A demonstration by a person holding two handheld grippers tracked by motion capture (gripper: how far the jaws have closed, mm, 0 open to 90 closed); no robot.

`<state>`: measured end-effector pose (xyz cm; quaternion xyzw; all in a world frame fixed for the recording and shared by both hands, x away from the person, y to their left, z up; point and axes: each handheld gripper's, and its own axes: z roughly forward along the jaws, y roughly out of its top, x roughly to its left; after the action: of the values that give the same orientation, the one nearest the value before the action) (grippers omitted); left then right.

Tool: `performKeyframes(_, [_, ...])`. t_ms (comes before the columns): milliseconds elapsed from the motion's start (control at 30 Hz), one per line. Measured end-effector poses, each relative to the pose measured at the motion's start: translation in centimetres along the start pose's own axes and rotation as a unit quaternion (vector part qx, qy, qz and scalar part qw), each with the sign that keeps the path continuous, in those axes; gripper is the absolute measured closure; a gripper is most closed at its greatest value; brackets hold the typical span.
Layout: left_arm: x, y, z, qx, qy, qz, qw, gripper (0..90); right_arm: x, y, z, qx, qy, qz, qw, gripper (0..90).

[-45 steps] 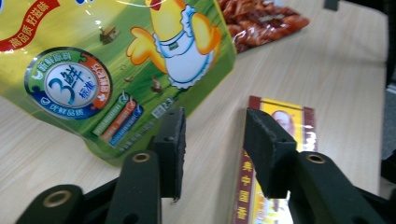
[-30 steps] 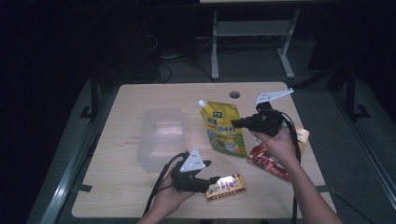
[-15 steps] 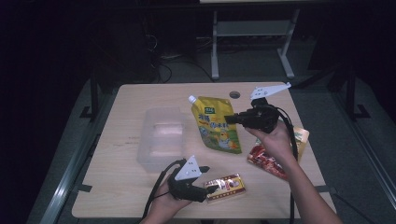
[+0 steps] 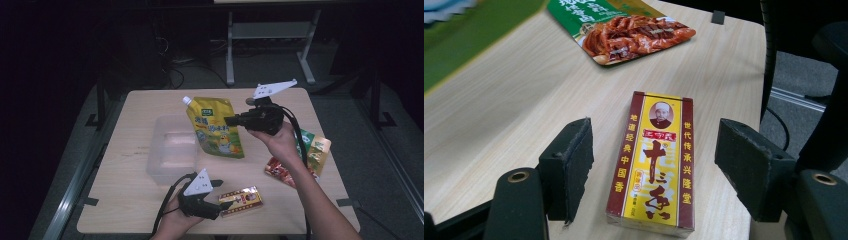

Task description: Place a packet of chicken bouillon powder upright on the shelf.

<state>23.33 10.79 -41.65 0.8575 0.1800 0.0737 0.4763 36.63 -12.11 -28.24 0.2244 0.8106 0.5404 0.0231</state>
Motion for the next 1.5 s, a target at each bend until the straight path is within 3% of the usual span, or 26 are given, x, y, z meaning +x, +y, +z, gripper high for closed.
performKeyframes(367, [-0.2, -0.1, 0.0, -0.005, -0.005, -0.005, 1.0000, 29.6, 0.3, 1.2, 2.7, -0.006, 0.029, -0.012, 0.9995, 90.0])
performKeyframes(900, [-0.4, -0.3, 0.0, -0.009, -0.020, 0.010, 0.9997, 29.0, 0.6, 2.3, 6.8, -0.009, 0.055, -0.017, 0.9983, 90.0])
performKeyframes(1167, [-0.5, -0.5, -0.2, -0.007, -0.025, 0.012, 0.9996, 28.2, 0.6, 2.5, 10.2, -0.001, 0.074, -0.013, 0.9972, 90.0])
performKeyframes(1300, [-0.6, -0.5, -0.3, -0.004, -0.026, 0.015, 0.9995, 28.3, 0.6, 2.3, 11.7, 0.009, 0.072, -0.016, 0.9973, 90.0])
performKeyframes(1500, [-0.6, -0.5, -0.2, -0.003, -0.031, 0.020, 0.9993, 28.4, 0.2, 1.9, 13.5, 0.011, 0.081, 0.000, 0.9967, 90.0])
